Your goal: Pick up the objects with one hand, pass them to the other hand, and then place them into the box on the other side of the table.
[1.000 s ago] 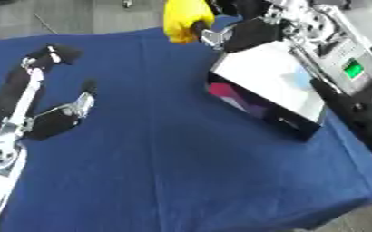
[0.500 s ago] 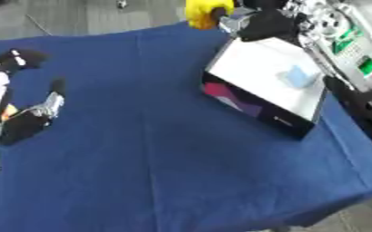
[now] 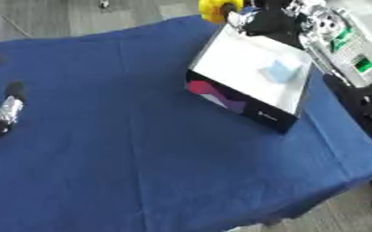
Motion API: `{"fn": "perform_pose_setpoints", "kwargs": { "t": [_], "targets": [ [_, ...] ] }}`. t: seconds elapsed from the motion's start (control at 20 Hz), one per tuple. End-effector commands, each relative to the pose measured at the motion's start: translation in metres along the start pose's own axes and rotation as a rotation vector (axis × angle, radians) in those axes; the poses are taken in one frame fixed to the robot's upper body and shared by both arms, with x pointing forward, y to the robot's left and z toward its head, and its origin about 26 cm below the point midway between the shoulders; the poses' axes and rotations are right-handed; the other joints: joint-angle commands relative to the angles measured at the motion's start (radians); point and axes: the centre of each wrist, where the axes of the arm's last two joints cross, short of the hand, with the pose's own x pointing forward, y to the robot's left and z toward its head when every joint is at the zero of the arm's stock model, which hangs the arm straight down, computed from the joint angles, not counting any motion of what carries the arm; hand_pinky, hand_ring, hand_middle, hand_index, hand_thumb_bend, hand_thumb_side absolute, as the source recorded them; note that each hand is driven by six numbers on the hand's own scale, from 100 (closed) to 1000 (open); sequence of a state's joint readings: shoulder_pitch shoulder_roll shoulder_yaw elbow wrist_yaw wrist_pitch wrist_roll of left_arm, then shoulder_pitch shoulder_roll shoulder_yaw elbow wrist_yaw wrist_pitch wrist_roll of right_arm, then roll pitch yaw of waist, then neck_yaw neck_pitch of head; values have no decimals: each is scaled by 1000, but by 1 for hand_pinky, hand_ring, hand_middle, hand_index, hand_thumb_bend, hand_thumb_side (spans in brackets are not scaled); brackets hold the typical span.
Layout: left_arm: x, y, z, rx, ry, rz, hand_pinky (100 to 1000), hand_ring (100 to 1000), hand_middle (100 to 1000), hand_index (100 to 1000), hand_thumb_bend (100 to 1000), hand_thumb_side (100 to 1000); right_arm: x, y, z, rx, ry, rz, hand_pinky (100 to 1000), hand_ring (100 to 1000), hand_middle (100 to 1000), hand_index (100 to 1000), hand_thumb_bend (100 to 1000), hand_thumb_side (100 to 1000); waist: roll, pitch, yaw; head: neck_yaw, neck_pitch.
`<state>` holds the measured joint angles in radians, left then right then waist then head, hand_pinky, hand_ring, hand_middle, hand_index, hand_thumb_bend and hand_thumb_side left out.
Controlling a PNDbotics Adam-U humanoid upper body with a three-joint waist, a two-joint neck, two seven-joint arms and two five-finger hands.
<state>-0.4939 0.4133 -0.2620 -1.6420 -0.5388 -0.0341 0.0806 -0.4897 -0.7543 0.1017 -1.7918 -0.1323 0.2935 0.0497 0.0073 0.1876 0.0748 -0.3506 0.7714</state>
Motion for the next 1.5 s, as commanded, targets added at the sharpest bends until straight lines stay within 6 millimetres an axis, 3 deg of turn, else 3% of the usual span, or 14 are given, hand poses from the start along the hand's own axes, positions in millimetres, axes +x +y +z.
{"fn": "perform_pose_setpoints", "kwargs": {
  "t": [0.05, 0.9, 1.15, 1.3, 1.35, 1.4, 1.45, 1.5],
  "targets": [
    [-2, 16, -1, 29, -4, -32, 824, 737, 733, 805, 216, 615, -3, -17, 3, -49, 24, 57, 849, 667, 589, 594, 100, 100, 13, -37, -3, -9, -1],
    [-11, 25, 7, 65, 48, -55, 828, 738, 733, 804, 218, 616, -63, -23, 24, -106, 222, 124, 848, 674, 601, 603, 100, 100, 20, -32, -11, -28, -7],
    [-11, 25, 7, 69, 50, -56, 828, 738, 733, 804, 220, 615, -77, -21, 28, -75, 255, 155, 850, 702, 659, 648, 100, 101, 21, -31, -10, -27, -9],
    [-12, 26, 7, 72, 52, -57, 828, 738, 733, 803, 221, 614, -84, -21, 30, -53, 276, 176, 864, 774, 799, 772, 100, 100, 21, -32, -10, -24, -11],
    [-12, 26, 7, 73, 52, -57, 828, 738, 733, 804, 222, 613, -84, -21, 30, -48, 275, 183, 905, 881, 957, 941, 100, 125, 21, -32, -10, -24, -11],
    [-12, 26, 7, 73, 53, -57, 828, 738, 733, 804, 222, 613, -84, -22, 30, -44, 269, 195, 917, 905, 984, 966, 100, 203, 21, -32, -10, -24, -10],
    [-12, 26, 7, 74, 54, -57, 828, 738, 733, 804, 222, 613, -85, -23, 31, -42, 264, 210, 935, 940, 1000, 1000, 100, 340, 21, -32, -11, -24, -10],
    [-12, 26, 7, 74, 54, -57, 828, 738, 733, 804, 222, 613, -85, -23, 31, -43, 261, 225, 942, 955, 1000, 1000, 100, 370, 21, -32, -11, -24, -9]
  ]
}}
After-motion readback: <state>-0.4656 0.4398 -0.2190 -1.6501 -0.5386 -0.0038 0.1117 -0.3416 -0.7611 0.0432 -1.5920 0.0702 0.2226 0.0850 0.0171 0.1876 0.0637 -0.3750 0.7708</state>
